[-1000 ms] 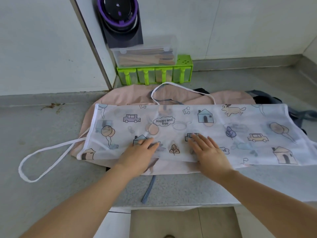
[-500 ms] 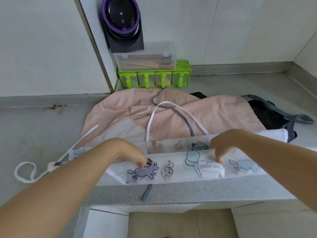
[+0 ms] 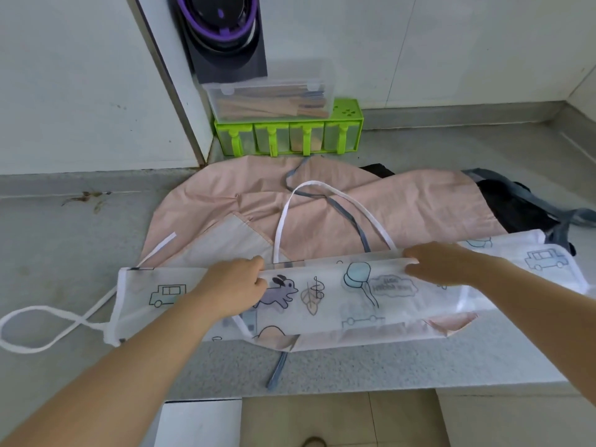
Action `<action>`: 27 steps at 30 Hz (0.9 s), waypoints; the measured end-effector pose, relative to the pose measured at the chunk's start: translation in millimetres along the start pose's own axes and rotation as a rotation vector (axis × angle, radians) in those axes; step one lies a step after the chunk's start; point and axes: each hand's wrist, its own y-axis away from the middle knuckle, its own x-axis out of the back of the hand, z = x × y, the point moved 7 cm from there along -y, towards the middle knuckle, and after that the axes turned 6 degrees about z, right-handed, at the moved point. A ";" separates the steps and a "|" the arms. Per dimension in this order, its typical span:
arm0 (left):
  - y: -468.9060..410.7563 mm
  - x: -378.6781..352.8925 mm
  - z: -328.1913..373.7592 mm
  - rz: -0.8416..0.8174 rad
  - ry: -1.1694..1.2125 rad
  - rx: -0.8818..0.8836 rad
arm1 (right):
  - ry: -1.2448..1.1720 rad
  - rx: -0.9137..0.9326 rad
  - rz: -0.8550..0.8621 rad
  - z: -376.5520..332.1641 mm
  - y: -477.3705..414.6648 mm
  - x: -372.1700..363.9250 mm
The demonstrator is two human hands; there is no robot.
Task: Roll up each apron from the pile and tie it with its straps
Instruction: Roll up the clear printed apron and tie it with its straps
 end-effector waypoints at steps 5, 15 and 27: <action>-7.2 2.0 3.0 0.149 -0.002 -0.038 | 0.222 -0.018 0.145 -5.4 -12.4 -1.7; 9.3 -16.3 -7.9 0.625 -0.107 0.001 | 0.061 0.122 0.595 0.3 -18.8 -5.7; 17.9 -13.8 -43.8 0.603 -0.159 0.142 | -0.099 0.052 0.732 9.7 -14.3 -18.9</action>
